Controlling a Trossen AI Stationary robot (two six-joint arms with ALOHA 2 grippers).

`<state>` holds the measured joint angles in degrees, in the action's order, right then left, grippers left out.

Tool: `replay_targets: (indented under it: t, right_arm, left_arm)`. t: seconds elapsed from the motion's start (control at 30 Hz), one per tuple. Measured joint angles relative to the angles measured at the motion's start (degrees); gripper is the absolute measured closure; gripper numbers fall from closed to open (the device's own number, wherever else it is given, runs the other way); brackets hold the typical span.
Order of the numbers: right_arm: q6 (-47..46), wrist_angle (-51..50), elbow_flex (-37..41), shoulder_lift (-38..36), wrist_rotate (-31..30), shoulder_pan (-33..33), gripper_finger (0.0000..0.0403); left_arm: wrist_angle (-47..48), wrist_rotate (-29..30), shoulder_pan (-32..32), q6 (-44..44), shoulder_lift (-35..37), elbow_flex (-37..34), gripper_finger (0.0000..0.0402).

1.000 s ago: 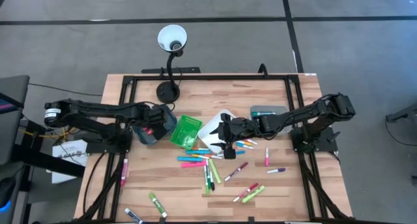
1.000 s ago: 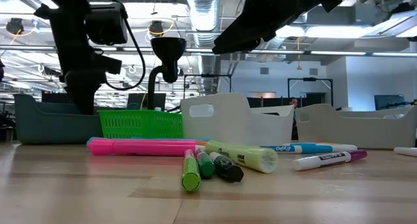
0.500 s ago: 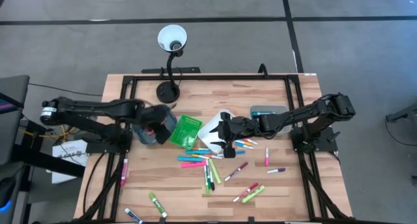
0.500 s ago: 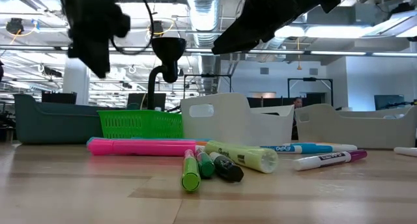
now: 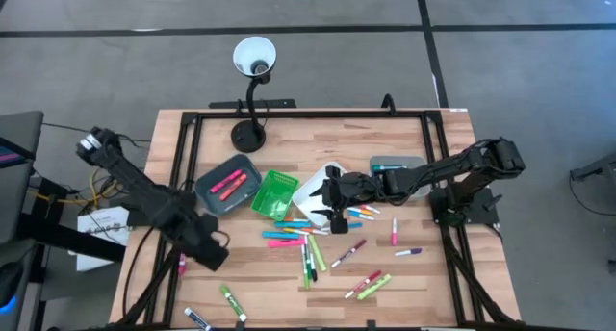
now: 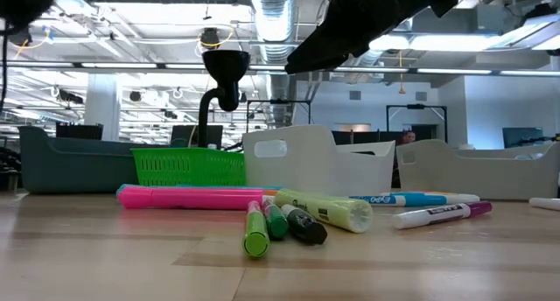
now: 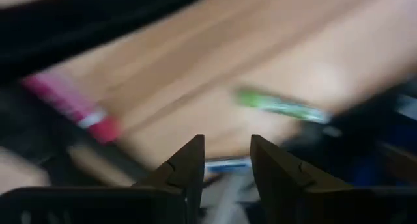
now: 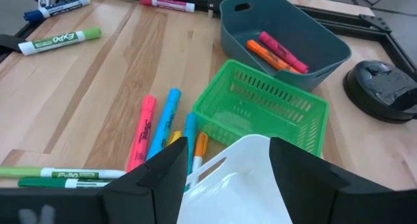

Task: Pick & Place Markers
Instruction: Put the pink marker pen into the gray bin

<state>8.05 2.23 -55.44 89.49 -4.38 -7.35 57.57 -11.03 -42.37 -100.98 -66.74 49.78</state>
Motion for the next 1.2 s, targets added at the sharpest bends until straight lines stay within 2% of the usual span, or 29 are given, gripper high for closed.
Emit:
replay_targets:
  t: [0.13, 0.2, 0.47, 0.7, 0.83, 1.03, 1.2]
  right_arm:
    - [0.0, 0.8, 0.0, 0.0, 0.0, 0.0, 0.0198]
    - [0.0, 1.0, 0.0, 0.0, 0.1, 0.0, 0.0198]
    - [0.0, 1.1, 0.0, 0.0, 0.1, 0.0, 0.0198]
    - [0.0, 1.0, 0.0, 0.0, 0.1, -0.1, 0.0198]
    - [-0.1, 0.9, 0.0, 0.0, 0.1, -0.1, 0.0198]
    - [-1.0, 0.3, 0.0, 0.0, 0.1, -0.1, 0.0198]
    - [-2.0, -0.3, 0.0, 0.0, 0.1, -0.1, 0.0198]
  left_arm:
    - [12.4, 0.4, -4.3, -4.2, -4.8, -0.1, 0.0282]
    - [14.4, 0.7, -5.0, -4.7, -6.9, -1.2, 0.0282]
    - [3.3, 0.2, -4.8, -4.8, -12.7, -9.4, 0.0282]
    - [3.0, -2.6, -3.0, -6.0, -12.4, -14.6, 0.0282]
    - [0.8, -4.1, -2.5, -6.0, -12.4, -16.3, 0.0282]
    - [-8.6, -4.2, -2.5, -5.8, -12.1, -19.3, 0.0282]
    - [-9.3, -3.1, -2.2, -5.8, -12.3, -18.6, 0.0286]
